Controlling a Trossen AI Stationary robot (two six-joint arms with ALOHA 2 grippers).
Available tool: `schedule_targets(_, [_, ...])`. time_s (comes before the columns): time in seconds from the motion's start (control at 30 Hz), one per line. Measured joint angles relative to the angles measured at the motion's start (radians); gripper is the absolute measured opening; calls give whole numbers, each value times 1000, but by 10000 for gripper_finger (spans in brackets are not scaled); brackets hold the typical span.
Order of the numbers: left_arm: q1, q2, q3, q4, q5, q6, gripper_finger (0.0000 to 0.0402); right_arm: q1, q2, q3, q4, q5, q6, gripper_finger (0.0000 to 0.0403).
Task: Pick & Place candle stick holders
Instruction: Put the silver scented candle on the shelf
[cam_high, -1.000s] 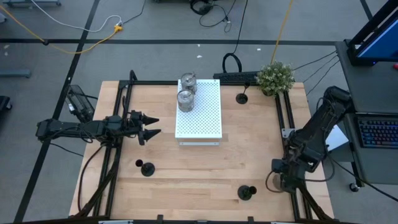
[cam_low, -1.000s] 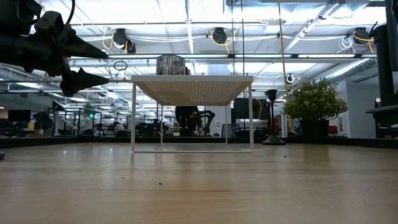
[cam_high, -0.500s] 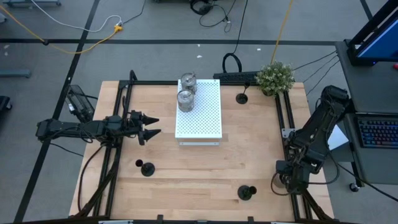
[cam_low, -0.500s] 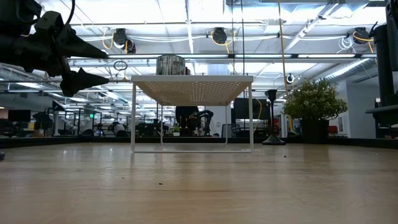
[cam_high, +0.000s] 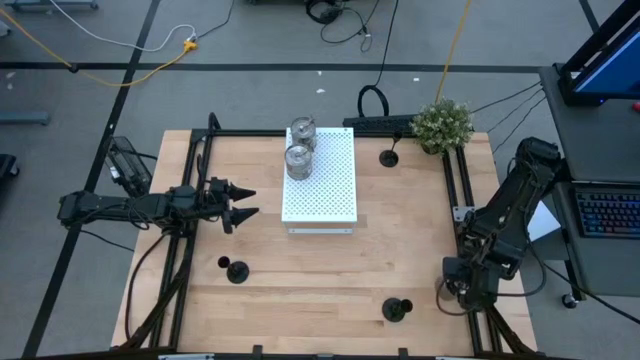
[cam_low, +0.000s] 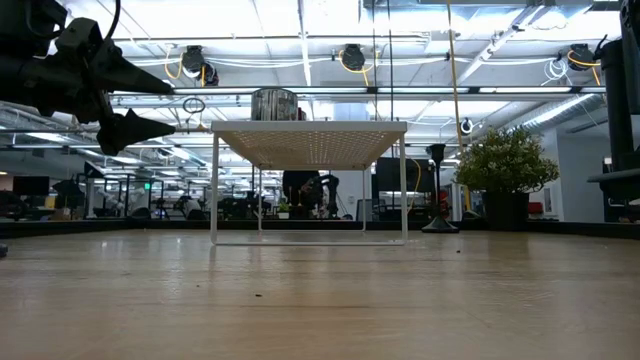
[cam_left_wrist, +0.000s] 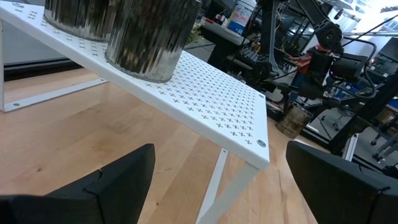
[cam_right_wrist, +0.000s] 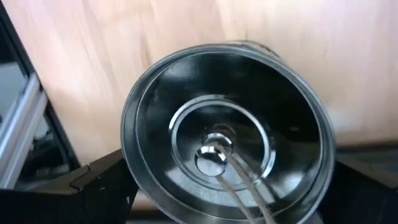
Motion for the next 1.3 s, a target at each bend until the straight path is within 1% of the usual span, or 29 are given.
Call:
schedule_targets(0.07, [0,0,0,0,0,-4,365,-1,0,0,0,35,-1,396])
schedule_targets(0.67, [0,0,0,0,0,-5,365,-3,0,0,4,120,9,396])
schedule_targets(1.3, [0,0,0,0,0,-4,365,-58,0,0,-4,124,-17,396])
